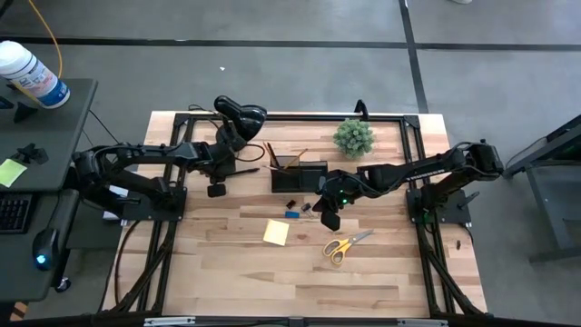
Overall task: Pick and place office supplies into organizer
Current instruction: Put the black pen into the black desk organizer
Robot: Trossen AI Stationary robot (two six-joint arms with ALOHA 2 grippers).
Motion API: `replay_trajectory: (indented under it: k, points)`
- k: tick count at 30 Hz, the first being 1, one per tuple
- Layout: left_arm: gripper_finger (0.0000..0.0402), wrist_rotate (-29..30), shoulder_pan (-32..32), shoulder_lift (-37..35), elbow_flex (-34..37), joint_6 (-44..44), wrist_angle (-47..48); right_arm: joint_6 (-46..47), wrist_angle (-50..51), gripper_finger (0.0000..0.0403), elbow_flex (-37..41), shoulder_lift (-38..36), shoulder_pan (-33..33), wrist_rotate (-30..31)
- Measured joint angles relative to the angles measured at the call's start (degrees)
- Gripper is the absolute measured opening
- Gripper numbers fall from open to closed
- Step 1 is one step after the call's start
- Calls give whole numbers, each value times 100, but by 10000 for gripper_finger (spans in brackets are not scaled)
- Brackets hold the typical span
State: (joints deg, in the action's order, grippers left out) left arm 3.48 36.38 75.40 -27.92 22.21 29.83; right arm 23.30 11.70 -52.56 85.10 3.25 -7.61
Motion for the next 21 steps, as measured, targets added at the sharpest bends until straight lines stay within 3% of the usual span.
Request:
replay_trajectory:
  k: [7,21]
  points:
    - [8,-66,0,4,0,-170,52,-19,0,11,0,0,0,0]
    - [3,-325,-17,-543,66,-811,361,-21,90,11,0,0,0,-9]
